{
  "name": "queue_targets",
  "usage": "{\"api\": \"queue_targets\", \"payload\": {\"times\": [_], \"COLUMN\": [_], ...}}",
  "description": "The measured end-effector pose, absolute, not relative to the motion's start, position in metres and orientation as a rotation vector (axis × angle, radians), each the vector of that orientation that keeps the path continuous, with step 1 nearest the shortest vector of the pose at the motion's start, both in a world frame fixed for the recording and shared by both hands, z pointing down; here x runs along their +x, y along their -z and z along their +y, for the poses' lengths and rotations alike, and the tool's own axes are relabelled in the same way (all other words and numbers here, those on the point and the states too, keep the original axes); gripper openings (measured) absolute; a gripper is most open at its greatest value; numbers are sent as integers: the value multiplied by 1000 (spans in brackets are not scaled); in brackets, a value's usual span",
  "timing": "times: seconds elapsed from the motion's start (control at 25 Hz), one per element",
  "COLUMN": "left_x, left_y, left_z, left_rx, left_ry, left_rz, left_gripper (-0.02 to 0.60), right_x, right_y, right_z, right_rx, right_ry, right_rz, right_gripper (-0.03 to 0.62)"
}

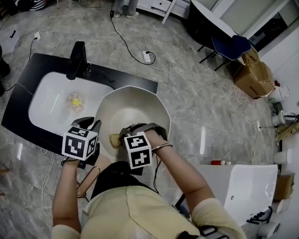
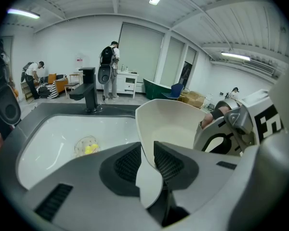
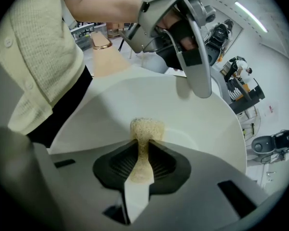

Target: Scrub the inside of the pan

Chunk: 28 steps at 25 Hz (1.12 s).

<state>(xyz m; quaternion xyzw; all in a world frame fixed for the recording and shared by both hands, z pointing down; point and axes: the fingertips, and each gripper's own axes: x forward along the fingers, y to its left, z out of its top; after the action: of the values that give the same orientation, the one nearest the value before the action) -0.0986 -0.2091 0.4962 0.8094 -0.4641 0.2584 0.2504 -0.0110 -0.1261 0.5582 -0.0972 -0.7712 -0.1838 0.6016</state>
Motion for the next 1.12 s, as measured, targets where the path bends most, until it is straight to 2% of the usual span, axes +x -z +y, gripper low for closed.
{"api": "queue_targets", "payload": {"times": [0.56,1.12], "left_x": [-98,-97], "left_y": [-495,-495], "left_z": [-209,-209], "left_rx": [2206,2208], "left_ry": [-720,-732], "left_rz": [-1262,-1263], "left_gripper": [89,89], "right_x": [57,103], "right_y": [-558,-567], "right_z": [-105,-174], "right_rx": [-351,-97], "right_ry": [230,323], "right_rz": [-1577,-1368], "right_gripper": [77,77]}}
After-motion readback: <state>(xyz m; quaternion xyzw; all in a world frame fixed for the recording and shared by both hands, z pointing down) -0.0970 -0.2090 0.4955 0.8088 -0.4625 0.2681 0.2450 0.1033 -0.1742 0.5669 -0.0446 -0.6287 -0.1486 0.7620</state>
